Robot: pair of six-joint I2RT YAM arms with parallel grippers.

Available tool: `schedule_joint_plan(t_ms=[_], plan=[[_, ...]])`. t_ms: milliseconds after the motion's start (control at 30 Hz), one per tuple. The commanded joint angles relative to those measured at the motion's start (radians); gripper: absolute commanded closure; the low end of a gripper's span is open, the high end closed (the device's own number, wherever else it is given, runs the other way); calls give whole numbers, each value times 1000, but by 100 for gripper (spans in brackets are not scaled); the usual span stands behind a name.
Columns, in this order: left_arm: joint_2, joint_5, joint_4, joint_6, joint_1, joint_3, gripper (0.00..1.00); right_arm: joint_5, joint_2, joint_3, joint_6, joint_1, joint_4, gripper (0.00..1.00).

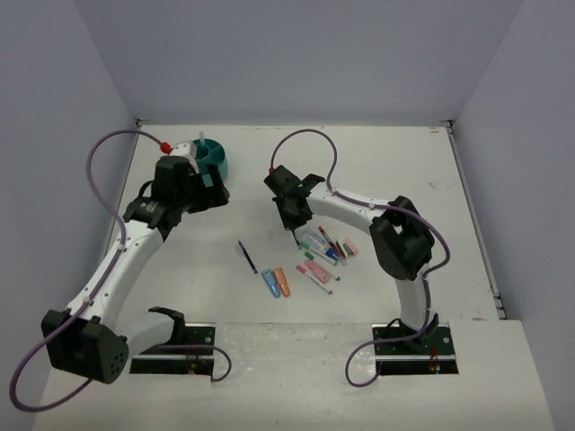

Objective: Sort the stationery into containers
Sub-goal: Pick up the pen from the center of the board.

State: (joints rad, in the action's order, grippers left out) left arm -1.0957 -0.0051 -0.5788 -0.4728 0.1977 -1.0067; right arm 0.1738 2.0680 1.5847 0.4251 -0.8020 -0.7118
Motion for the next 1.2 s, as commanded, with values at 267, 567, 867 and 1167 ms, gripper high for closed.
schedule_joint_plan(t_ms=[267,567,867,1167], plan=[[-507,-380,48,-327,489,-209,15,101,-661,-271,-66,200,36,100],[-703,-419,40,-410,529,-256,51,40,-689,-361,-74,207,96,100],[-757,-436,18,-440,528,-232,65,1,-671,-367,-80,207,115,100],[-799,-417,15,-449,537,-218,66,-22,-666,-369,-89,207,123,100]])
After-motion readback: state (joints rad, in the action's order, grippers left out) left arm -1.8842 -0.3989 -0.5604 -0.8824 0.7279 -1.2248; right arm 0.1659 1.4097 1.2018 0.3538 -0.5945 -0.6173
